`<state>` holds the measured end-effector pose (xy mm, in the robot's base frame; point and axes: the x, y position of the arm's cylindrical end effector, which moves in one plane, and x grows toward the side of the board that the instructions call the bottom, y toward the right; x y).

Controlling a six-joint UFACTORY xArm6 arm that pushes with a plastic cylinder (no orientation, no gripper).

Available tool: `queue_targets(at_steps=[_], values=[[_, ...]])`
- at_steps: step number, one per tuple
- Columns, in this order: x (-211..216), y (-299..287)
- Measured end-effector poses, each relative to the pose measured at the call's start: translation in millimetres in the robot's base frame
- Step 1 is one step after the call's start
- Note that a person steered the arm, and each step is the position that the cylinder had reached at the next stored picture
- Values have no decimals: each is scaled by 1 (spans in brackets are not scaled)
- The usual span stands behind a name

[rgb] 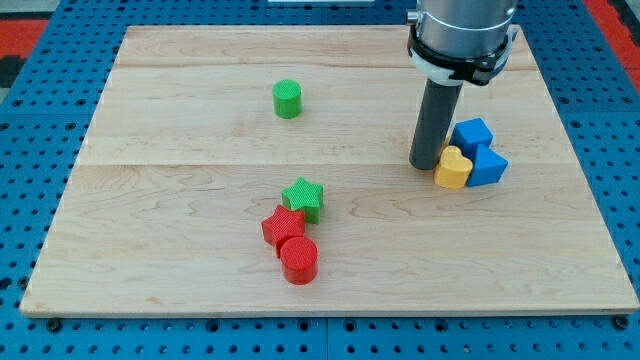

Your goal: Slide the red star towards up

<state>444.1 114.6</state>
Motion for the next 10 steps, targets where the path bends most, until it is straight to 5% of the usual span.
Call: queue_targets(at_steps=[4, 8, 10], values=[[1, -4], [160, -70], [153, -139]])
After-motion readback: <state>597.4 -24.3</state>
